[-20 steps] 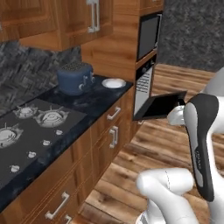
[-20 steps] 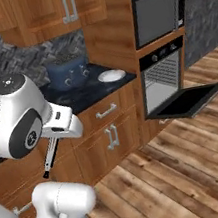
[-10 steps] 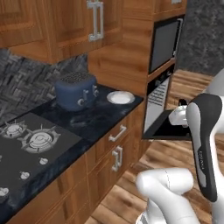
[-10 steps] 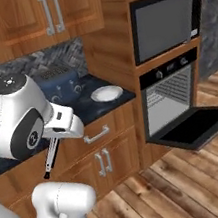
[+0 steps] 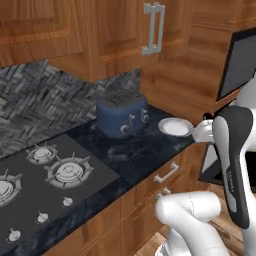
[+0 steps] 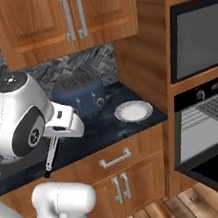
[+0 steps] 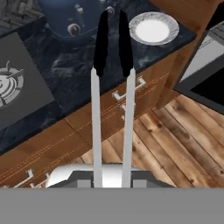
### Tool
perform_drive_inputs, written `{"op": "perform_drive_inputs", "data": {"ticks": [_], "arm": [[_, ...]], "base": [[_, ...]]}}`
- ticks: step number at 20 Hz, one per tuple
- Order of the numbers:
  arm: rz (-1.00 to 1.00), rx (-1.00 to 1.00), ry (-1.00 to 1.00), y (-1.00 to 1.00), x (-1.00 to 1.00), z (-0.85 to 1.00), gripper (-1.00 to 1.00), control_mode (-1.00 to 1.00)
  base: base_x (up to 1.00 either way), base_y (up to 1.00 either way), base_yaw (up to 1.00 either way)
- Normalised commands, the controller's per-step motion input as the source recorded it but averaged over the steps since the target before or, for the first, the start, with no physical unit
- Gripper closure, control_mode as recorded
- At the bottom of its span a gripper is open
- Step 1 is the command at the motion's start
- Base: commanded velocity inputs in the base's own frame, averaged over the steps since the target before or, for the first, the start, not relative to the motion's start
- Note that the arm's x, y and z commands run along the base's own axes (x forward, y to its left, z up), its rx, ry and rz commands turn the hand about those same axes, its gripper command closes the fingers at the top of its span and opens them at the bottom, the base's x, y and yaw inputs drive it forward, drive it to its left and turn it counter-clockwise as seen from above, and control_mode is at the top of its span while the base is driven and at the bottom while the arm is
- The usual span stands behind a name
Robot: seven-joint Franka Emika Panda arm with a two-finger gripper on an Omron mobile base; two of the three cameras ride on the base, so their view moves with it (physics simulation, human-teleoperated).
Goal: Pick up the tongs from the counter and place them near the plate next to the oven.
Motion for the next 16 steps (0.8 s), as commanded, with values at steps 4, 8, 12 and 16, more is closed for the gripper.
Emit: {"op": "perform_drive_inputs", "data": {"ticks": [4,8,12,16], "arm": [[0.00,0.00,0.00,0.00,0.00,0.00,1.00,1.00],[0.00,0.00,0.00,0.00,0.00,0.00,1.00,1.00],[0.00,0.00,0.00,0.00,0.00,0.00,1.00,1.00],[0.00,0.00,0.00,0.00,0.00,0.00,1.00,1.00]], "base": [[0.31,0.00,0.32],[0.45,-0.09,0.28],[0.54,-0.29,0.30],[0.53,-0.55,0.24]]}}
